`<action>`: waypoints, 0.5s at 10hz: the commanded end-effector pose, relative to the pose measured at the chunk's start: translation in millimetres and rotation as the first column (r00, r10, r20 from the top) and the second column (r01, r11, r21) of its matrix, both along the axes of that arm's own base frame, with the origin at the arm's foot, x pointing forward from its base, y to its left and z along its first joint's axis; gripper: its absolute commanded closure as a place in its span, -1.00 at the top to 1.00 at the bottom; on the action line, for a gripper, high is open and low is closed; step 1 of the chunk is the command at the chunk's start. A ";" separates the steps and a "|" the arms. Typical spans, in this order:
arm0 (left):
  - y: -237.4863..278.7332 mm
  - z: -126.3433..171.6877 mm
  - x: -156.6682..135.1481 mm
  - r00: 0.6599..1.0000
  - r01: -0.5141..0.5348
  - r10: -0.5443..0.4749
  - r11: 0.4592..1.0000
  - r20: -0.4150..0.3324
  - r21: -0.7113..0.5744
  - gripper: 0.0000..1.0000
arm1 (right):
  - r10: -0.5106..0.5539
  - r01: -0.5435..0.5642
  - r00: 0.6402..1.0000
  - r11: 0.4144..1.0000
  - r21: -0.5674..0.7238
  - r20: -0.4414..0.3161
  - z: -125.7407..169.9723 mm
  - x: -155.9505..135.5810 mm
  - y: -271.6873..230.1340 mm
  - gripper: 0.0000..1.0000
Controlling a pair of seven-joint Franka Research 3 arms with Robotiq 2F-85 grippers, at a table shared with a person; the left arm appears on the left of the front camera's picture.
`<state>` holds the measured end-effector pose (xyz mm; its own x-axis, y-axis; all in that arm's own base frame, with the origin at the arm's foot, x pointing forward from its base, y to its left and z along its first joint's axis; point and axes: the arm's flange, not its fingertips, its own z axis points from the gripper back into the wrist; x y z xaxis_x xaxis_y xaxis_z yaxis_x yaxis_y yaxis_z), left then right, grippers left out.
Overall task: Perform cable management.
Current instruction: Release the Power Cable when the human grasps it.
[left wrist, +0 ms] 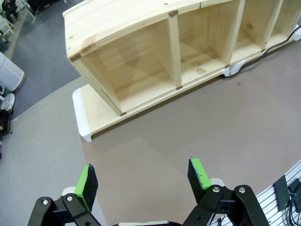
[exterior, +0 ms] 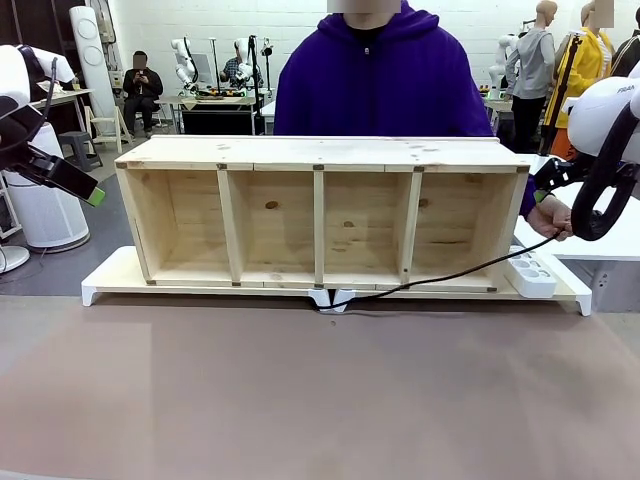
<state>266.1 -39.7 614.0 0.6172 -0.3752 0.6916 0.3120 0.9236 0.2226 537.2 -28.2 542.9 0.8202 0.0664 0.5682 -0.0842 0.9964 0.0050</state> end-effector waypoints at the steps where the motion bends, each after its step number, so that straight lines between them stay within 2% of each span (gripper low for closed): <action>1: -0.8 0.0 2.2 1.000 -0.002 0.002 1.000 0.009 -0.002 1.00 | -0.002 0.002 1.000 1.000 0.001 -0.005 -1.2 -0.1 -1.0 0.95; 5: -0.8 0.0 2.2 1.000 -0.002 0.002 1.000 0.009 -0.002 1.00 | -0.002 0.002 1.000 1.000 0.001 -0.005 -1.2 -0.1 -1.0 0.95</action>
